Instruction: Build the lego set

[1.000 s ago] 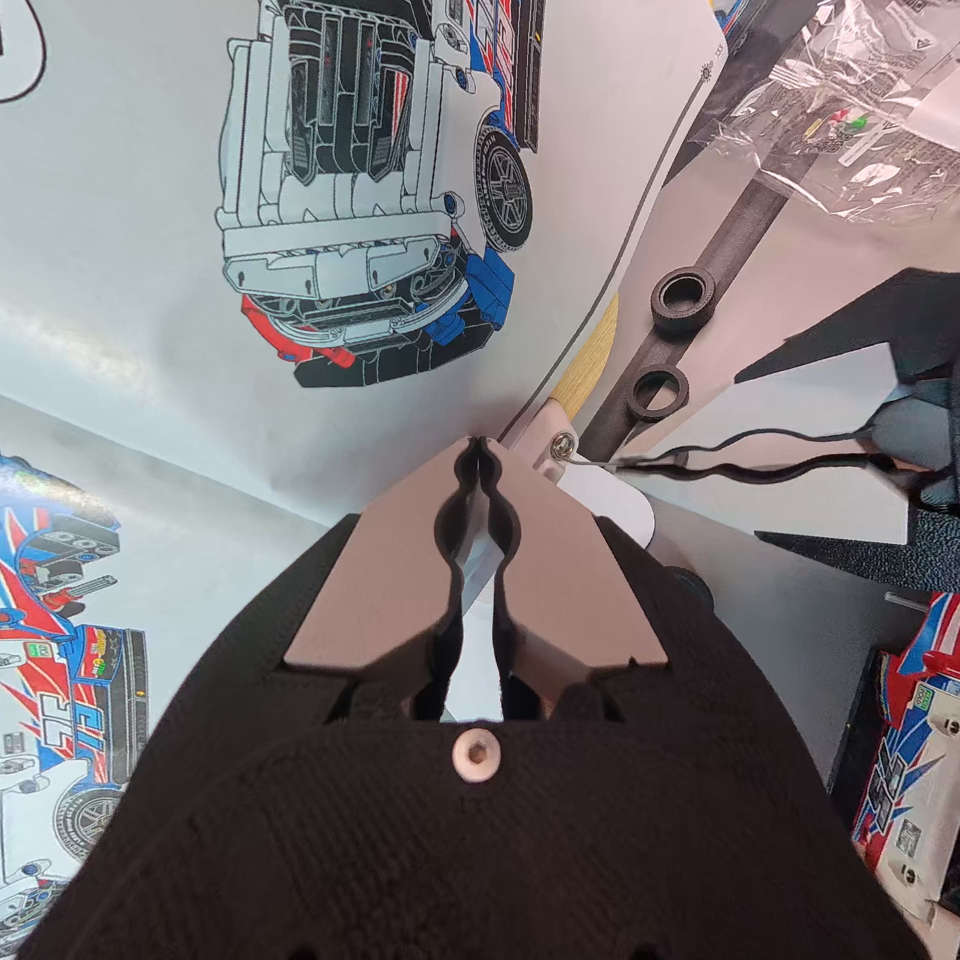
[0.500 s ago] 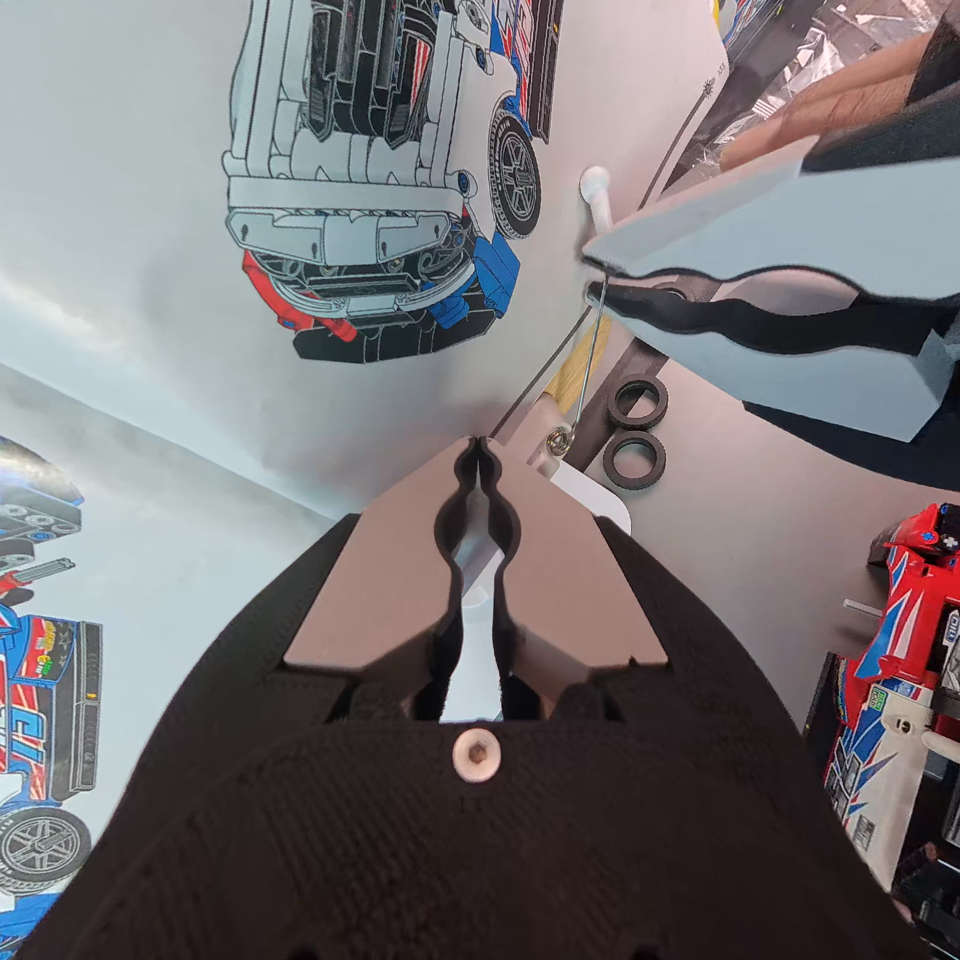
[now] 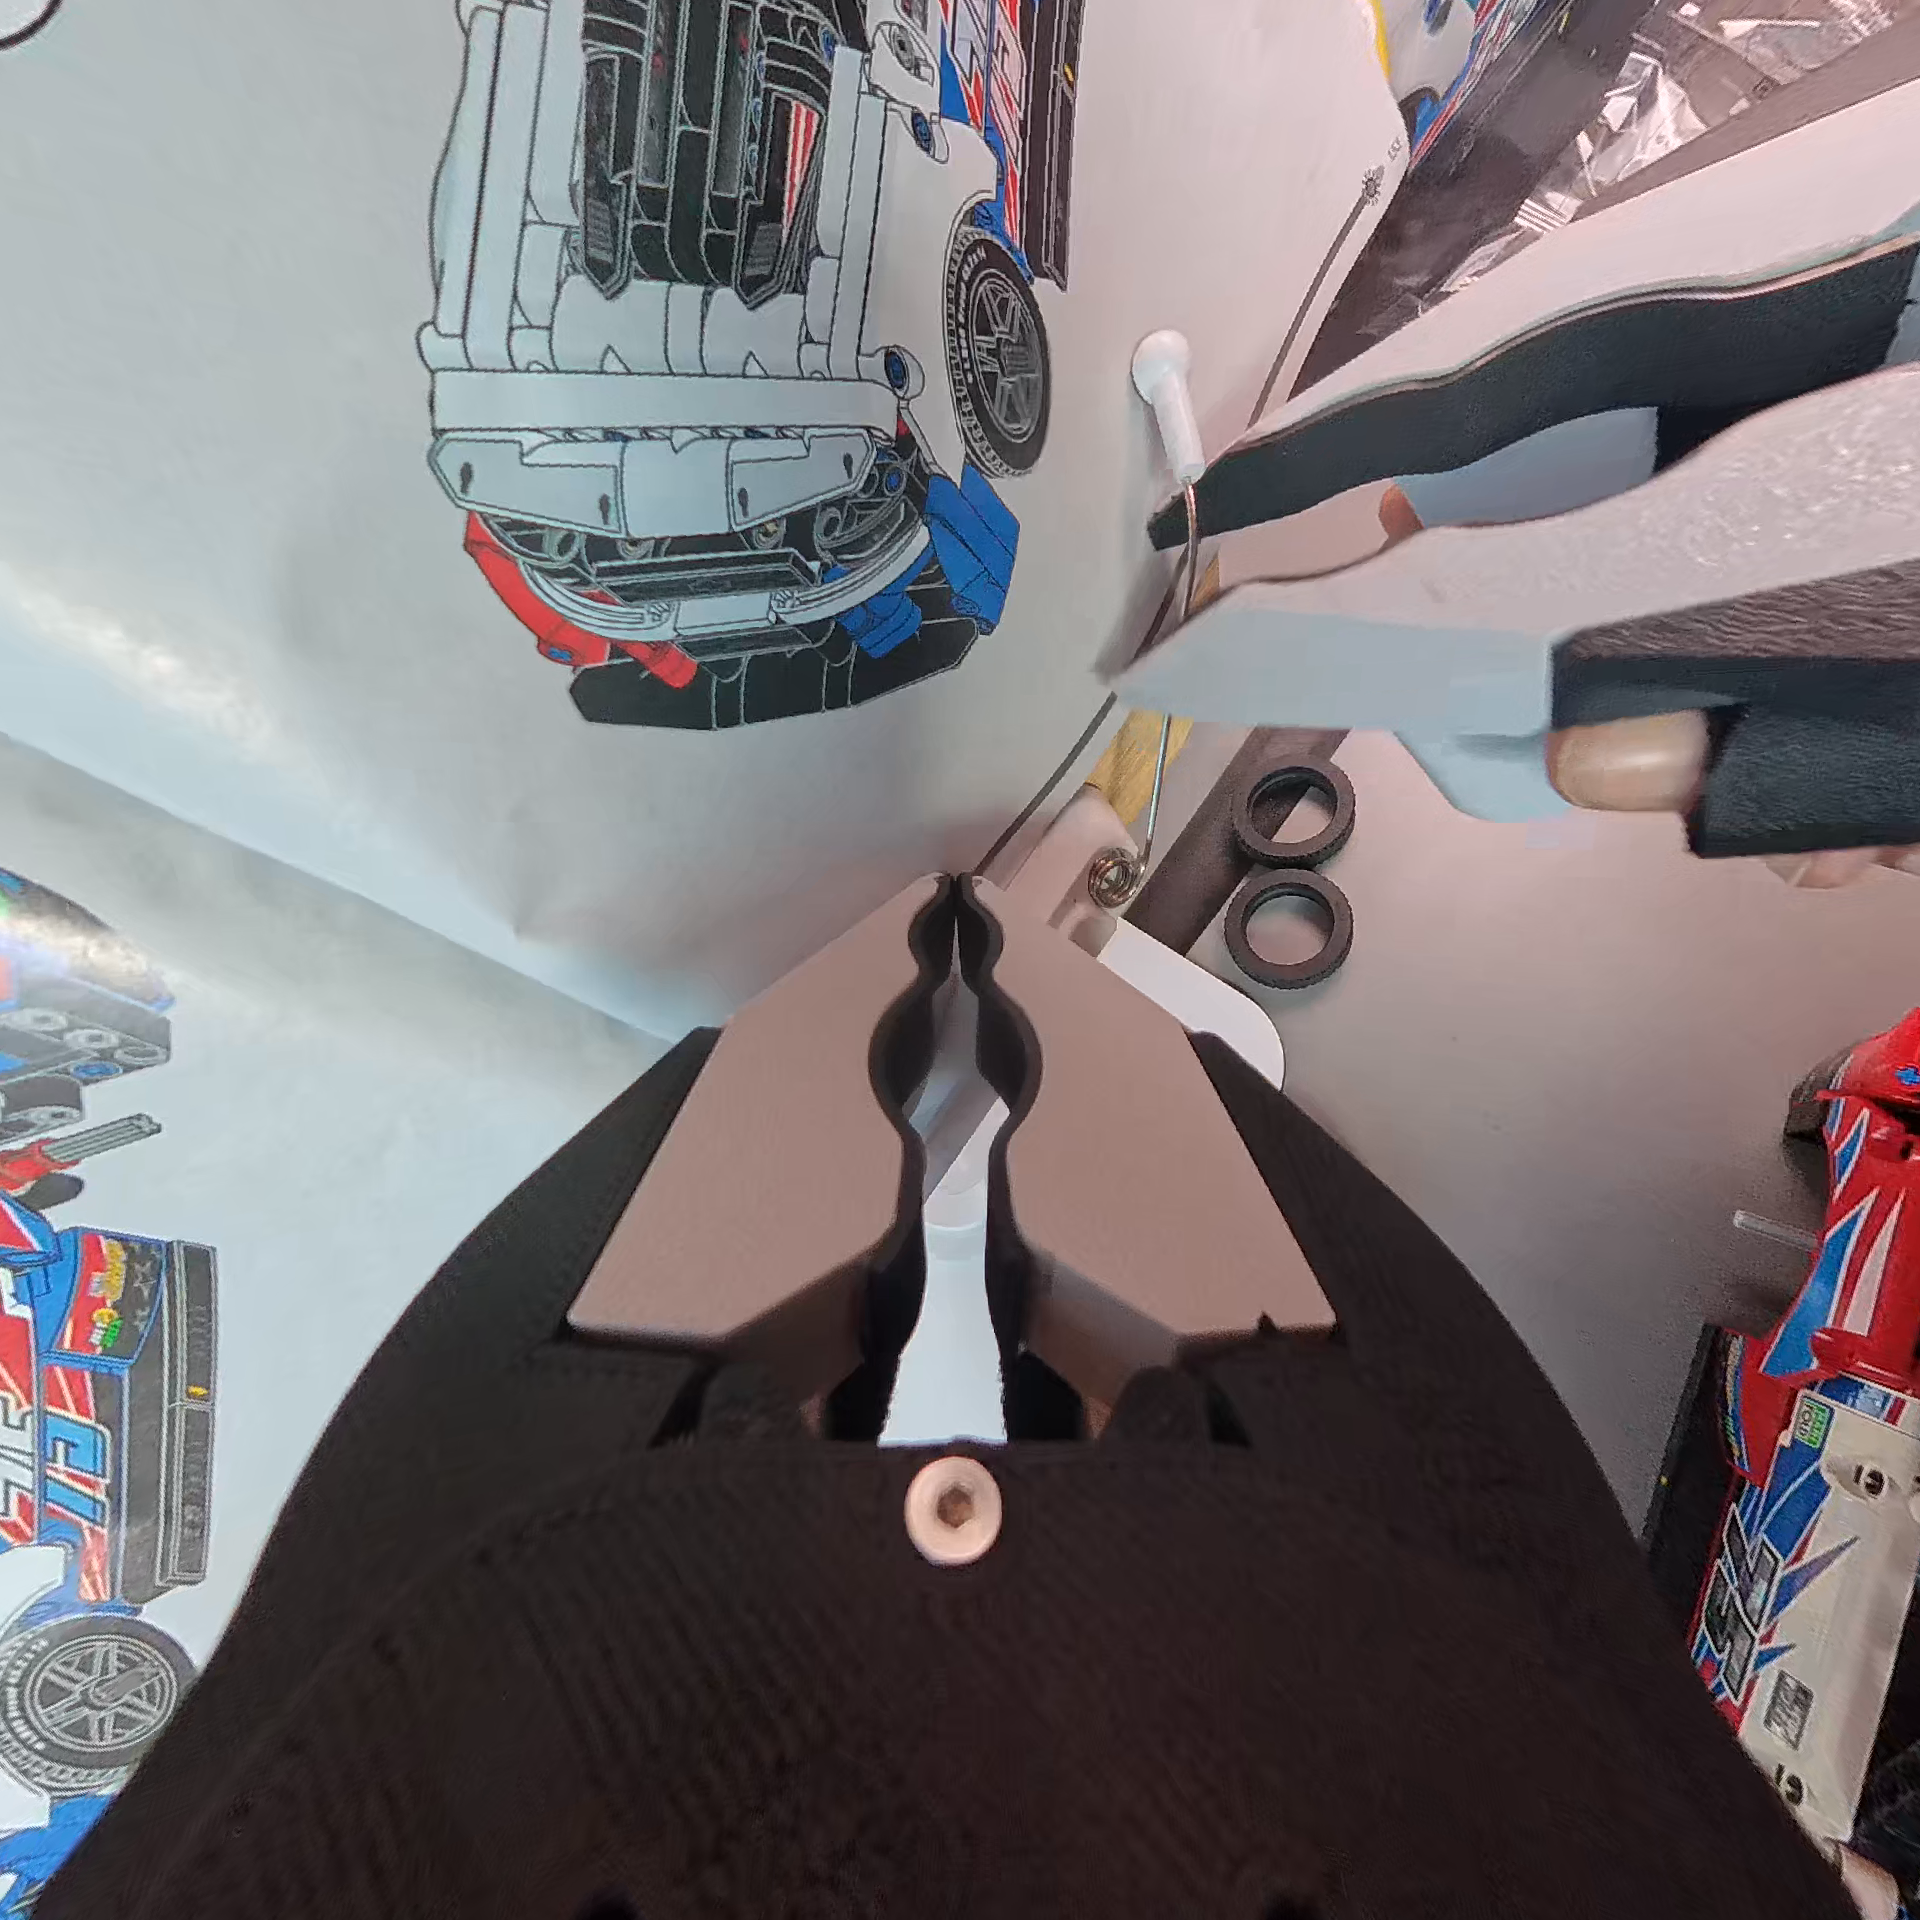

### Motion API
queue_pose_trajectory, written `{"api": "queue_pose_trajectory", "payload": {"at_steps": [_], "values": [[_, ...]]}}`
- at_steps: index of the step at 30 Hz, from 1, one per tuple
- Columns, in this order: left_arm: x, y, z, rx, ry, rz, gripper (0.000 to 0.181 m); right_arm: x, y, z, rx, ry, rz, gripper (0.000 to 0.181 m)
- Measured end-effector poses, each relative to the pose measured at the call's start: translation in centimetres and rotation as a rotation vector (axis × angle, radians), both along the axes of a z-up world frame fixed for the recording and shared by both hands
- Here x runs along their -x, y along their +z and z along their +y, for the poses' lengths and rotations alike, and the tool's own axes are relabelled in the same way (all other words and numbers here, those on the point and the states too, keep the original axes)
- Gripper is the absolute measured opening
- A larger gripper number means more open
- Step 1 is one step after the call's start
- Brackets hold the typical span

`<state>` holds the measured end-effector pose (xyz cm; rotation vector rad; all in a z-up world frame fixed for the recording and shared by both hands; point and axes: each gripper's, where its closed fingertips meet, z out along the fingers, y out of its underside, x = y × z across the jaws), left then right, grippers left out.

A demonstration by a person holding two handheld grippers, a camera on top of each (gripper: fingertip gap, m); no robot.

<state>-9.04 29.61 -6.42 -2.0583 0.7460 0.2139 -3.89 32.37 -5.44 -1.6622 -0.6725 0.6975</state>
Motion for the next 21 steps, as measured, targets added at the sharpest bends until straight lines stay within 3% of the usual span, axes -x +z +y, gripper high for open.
{"api": "queue_pose_trajectory", "payload": {"at_steps": [3,6,10,16,21], "values": [[-0.4,0.5,-0.5,-0.017,-0.04,-0.019,0.0,0.0,0.1,0.2,-0.043,-0.058,-0.052,0.016],[-0.4,3.6,-1.4,-0.108,-0.068,-0.091,0.0,-0.1,0.1,0.2,-0.073,-0.079,-0.067,0.013],[3.0,7.2,-1.3,-0.197,0.048,-0.138,0.0,0.3,0.9,-0.3,-0.192,-0.096,-0.114,0.01],[3.5,5.4,0.1,-0.174,0.042,-0.086,0.0,2.8,3.2,-2.2,-0.493,-0.073,-0.272,0.003],[3.1,5.1,0.2,-0.153,0.027,-0.086,0.0,5.4,3.2,-3.8,-0.837,0.017,-0.527,0.002]]}}
